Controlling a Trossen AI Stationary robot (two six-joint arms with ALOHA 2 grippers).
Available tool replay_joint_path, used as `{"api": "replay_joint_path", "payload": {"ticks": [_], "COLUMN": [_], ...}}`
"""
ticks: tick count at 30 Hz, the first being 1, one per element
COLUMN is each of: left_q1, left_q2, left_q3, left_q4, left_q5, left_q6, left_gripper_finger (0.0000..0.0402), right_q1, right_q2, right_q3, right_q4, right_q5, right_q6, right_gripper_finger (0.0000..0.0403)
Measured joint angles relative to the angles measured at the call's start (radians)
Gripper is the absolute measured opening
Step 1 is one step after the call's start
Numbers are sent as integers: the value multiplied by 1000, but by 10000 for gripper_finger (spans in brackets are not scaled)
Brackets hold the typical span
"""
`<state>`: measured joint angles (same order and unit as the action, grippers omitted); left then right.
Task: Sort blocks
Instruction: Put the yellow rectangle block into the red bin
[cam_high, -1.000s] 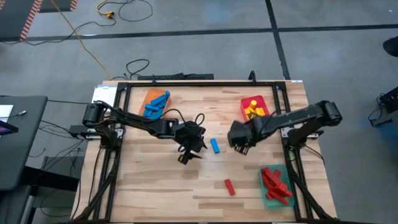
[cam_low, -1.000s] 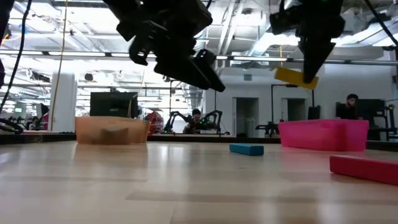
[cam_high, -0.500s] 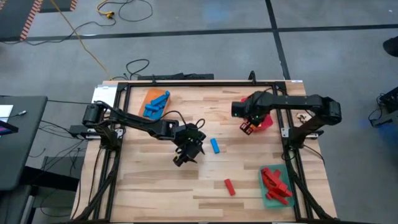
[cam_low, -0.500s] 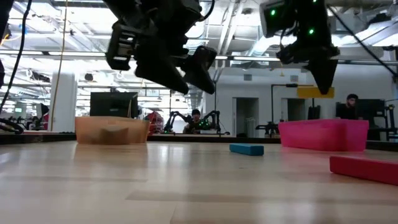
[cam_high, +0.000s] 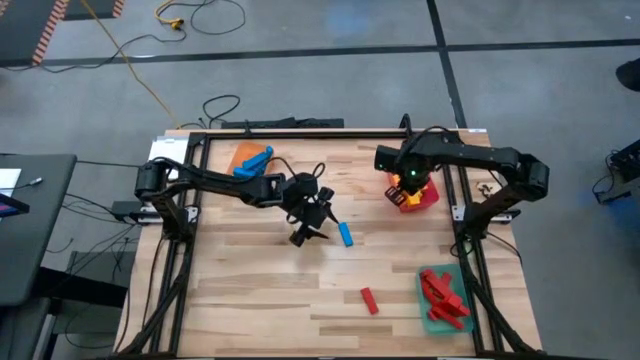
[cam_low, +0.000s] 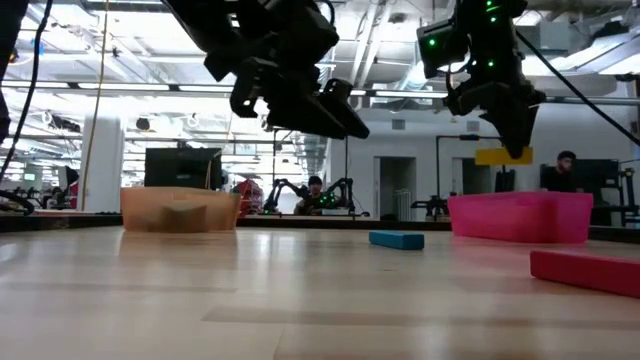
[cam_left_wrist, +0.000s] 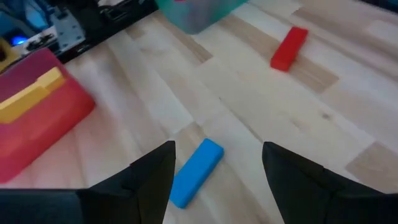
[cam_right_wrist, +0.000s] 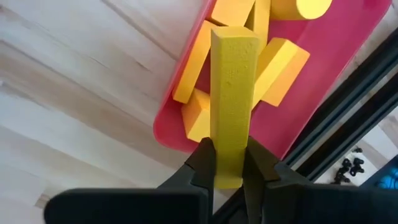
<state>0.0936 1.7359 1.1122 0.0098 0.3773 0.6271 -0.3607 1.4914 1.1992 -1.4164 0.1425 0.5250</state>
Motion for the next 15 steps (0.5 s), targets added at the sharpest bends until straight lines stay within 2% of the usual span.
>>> {"api": "replay_joint_path", "payload": {"ticks": [6, 12, 15], "left_q1": [5, 5, 5], "left_q2": [14, 93, 133], "left_q3": [0, 2, 10], "left_q4": [9, 2, 6], "left_q5": [33, 42, 15], "left_q6": [1, 19, 23], "left_gripper_finger": [235, 235, 235], "right_q1": [-15, -16, -6], "right_q2": [0, 0, 0], "right_q3": [0, 0, 0], "right_q4": [7, 10, 15], "right_q5": [1, 12, 13], "right_q6": [-14, -13, -13], "right_gripper_finger": [76, 119, 145]}}
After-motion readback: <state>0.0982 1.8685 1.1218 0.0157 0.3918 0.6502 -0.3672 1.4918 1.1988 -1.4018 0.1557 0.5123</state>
